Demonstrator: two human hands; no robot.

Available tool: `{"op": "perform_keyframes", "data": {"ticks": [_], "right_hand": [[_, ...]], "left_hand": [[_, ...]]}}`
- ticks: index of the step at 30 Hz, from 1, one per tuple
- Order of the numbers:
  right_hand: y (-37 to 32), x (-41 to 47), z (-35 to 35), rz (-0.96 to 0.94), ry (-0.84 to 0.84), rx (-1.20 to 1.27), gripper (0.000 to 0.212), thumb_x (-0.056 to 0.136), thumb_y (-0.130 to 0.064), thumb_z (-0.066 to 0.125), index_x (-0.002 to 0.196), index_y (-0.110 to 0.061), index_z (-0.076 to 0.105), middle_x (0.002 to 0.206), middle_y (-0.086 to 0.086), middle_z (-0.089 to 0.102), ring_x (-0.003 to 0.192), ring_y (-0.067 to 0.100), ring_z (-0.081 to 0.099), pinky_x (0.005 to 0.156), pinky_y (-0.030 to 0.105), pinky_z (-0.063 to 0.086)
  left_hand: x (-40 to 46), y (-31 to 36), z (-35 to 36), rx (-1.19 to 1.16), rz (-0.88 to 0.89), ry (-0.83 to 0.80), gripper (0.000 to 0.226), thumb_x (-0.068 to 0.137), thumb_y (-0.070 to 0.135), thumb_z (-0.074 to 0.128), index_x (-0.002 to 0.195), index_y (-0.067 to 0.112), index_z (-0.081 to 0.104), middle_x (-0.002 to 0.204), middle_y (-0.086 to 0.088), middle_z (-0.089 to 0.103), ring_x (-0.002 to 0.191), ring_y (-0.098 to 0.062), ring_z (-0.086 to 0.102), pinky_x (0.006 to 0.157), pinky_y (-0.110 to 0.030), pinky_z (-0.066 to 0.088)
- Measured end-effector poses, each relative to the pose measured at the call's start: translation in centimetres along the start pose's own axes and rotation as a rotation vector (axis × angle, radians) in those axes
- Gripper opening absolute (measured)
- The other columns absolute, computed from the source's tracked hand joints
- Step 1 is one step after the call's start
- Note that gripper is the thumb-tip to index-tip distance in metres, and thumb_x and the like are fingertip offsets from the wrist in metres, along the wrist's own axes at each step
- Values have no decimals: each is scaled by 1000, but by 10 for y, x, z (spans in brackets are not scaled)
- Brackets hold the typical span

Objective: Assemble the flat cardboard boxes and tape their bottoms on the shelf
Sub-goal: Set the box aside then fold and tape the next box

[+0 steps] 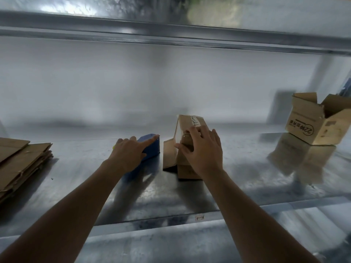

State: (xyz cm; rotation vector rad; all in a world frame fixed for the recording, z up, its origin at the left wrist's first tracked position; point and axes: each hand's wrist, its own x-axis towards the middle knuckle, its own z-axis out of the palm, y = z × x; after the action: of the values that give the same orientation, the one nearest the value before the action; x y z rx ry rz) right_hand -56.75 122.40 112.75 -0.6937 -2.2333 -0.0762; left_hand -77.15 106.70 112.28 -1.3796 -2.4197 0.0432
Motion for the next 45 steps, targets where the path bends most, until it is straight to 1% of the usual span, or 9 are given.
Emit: {"op": "perform_keyframes", "data": {"ticks": [4, 7, 11, 16, 20, 23, 30, 40, 45], "right_hand": [[-2, 0, -3, -11, -11, -35, 59, 91, -67, 64, 131, -25, 59, 139, 3, 62, 128, 27, 58, 120, 45, 38], [-6, -1, -6, -14, 1, -12, 55, 91, -62, 68, 129, -23, 61, 135, 4, 64, 121, 27, 62, 102, 41, 52], [-7, -2, -8, -14, 24, -35, 53, 95, -56, 65, 134, -20, 61, 134, 7, 65, 123, 29, 62, 103, 40, 51], [-6, -5, -6, -15, -25, -38, 57, 105, -54, 42, 151, -23, 49, 144, 7, 58, 135, 29, 54, 114, 41, 45], [-6, -3, -13, -32, -99, 29, 57, 107, -51, 25, 151, -25, 50, 146, 1, 57, 136, 24, 52, 113, 38, 45], [3, 0, -17, -35, -139, 82, 46, 109, -37, 41, 152, -21, 50, 152, 0, 55, 141, 23, 50, 114, 39, 42], [17, 9, -22, -39, -190, 136, 40, 106, -33, 57, 146, -29, 59, 148, -7, 59, 132, 21, 59, 102, 33, 48], [27, 5, -9, -156, -232, 215, 60, 101, -21, 67, 157, -28, 45, 159, -4, 47, 148, 17, 42, 119, 39, 42], [53, -4, -9, 44, -53, 454, 35, 103, -15, 62, 138, -18, 67, 145, 4, 62, 134, 21, 59, 109, 44, 52]], "left_hand": [[0, 2, 9, 34, -11, -16, 77, 106, 46, 45, 156, 55, -12, 119, -13, 57, 101, -30, 61, 97, -42, 48], [-2, 4, 7, 62, -32, 10, 79, 103, 50, 48, 157, 55, -10, 147, -22, 32, 129, -42, 44, 113, -50, 35], [-3, 14, -6, 44, 14, 70, 78, 103, 51, 51, 162, 48, 0, 163, -23, 14, 149, -43, 20, 124, -51, 19], [-2, 37, -23, -66, 106, 133, 64, 106, 46, 48, 162, 40, 20, 163, -15, 26, 148, -34, 28, 123, -45, 22], [4, 55, -35, -326, 125, 263, 54, 108, 39, 46, 160, 31, 34, 157, -8, 40, 137, -31, 49, 111, -45, 43], [10, 66, -37, -461, 243, 359, 46, 109, 32, 48, 154, 26, 46, 157, -6, 44, 134, -32, 54, 99, -49, 55], [22, 73, -35, -463, 392, 360, 50, 107, 21, 55, 156, 24, 46, 159, -2, 47, 144, -29, 48, 109, -51, 50], [18, 68, -29, -424, 291, 229, 59, 107, 56, 27, 159, 30, 37, 164, 9, 35, 153, -20, 34, 112, -52, 47], [20, 67, -35, -398, 296, 243, 65, 103, 60, 22, 155, 29, 46, 161, 11, 40, 151, -20, 38, 109, -50, 50]]}}
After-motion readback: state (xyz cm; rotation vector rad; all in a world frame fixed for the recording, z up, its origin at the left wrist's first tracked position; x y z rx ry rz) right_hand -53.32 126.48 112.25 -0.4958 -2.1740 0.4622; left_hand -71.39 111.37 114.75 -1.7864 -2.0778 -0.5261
